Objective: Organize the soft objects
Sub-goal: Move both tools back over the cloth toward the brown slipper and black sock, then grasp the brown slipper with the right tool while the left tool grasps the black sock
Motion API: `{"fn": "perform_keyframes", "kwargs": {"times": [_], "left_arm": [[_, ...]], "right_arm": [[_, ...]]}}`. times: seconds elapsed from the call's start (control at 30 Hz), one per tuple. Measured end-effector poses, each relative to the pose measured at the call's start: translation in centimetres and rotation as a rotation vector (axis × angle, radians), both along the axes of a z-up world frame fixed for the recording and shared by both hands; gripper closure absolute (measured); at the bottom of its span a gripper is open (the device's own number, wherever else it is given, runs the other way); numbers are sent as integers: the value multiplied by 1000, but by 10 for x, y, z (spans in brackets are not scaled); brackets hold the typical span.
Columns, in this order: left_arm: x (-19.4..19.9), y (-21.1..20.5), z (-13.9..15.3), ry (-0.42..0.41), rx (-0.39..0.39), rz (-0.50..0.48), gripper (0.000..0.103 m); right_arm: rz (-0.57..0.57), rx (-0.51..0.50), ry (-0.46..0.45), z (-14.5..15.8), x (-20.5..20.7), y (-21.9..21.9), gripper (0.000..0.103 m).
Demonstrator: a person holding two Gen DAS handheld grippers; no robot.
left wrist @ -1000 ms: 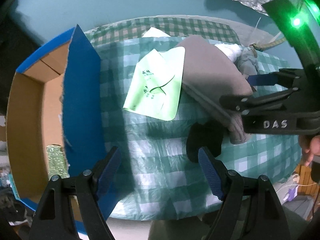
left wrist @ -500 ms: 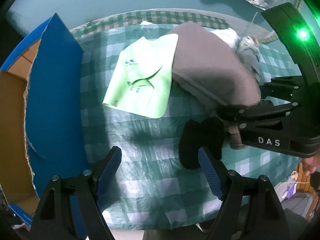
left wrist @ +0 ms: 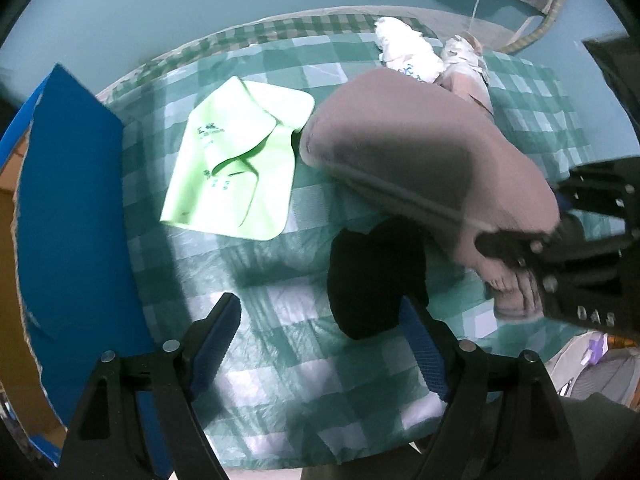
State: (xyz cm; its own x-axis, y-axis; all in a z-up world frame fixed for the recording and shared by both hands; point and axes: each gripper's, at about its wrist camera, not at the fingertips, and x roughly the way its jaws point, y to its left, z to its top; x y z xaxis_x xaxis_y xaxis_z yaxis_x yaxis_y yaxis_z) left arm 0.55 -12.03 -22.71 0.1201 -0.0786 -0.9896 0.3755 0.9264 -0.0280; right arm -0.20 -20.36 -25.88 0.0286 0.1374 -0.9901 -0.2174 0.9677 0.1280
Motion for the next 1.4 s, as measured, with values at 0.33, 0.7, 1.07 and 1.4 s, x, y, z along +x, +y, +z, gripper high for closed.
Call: {"fn": "perform_keyframes", "kwargs": {"times": [0.33,0.7,1.07,1.4], "left_arm": [[2,-28,-5,13,15,-106,18],[13,-46,-22,73,19,-142,19],[10,-43,-33,109,-11,-139,67],[-8,-9,-15,44,14,-114,69]], "right_arm": [[-45,8,8,-2,-10,-16,66],[-42,37,17,-13,-13,-23,64],[33,33,-39,-10,-15,-19,71],[67,2,-98,11,-26,-10,76]]}}
